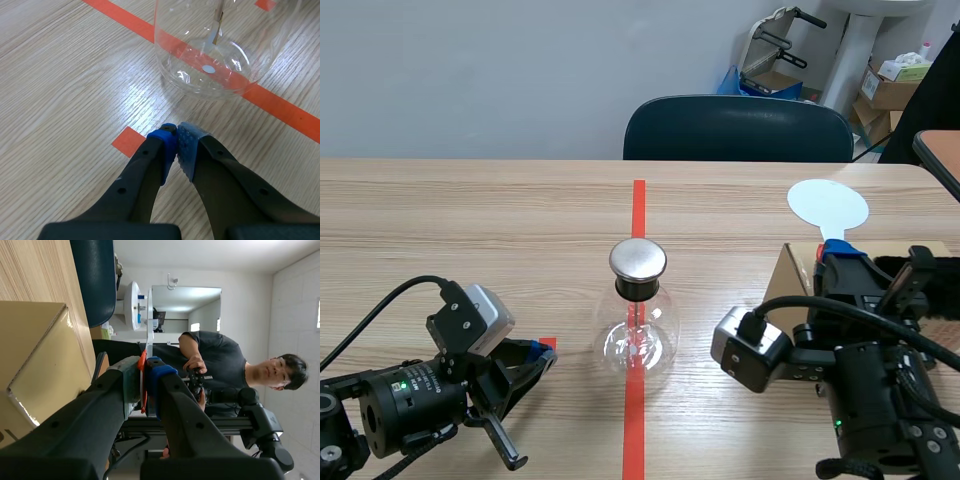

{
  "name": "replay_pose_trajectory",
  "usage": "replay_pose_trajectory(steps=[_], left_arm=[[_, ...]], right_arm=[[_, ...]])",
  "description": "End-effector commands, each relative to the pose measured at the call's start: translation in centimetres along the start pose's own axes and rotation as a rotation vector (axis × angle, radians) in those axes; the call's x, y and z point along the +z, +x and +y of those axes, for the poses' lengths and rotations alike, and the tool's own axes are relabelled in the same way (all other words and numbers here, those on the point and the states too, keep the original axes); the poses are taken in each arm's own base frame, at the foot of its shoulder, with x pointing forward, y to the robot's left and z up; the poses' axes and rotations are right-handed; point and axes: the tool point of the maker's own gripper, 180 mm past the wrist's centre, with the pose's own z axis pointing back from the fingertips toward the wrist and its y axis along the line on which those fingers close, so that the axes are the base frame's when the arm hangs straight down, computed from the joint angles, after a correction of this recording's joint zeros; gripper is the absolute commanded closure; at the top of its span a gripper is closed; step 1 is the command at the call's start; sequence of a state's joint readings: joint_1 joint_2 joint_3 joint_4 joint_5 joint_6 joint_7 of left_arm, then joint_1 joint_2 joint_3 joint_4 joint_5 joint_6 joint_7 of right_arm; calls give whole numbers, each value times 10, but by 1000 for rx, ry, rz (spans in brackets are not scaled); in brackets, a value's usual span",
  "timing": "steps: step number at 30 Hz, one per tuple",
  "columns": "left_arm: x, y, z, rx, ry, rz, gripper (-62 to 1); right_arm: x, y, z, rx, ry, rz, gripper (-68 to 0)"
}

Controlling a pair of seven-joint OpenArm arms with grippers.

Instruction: Do the electroscope experiment

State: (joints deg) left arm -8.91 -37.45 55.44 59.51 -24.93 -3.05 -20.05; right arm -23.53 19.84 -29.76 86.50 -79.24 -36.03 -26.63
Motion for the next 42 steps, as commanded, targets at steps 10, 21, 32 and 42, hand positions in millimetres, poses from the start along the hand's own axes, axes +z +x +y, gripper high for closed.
replay_pose_trajectory(steps=[10,21,32,42], left_arm=[[-3,12,-5,10,-9,-44,-41],[-3,11,-7,13,-11,-43,-41],[-5,12,-9,18,-14,-45,-41],[-7,12,-12,11,-20,-45,-41]], right_arm=[[-4,-3,-7,1,-28,7,-10],[1,42,-7,5,-29,-246,-10],[20,88,-6,22,-31,-523,-10],[37,113,-5,31,-30,-691,-10]])
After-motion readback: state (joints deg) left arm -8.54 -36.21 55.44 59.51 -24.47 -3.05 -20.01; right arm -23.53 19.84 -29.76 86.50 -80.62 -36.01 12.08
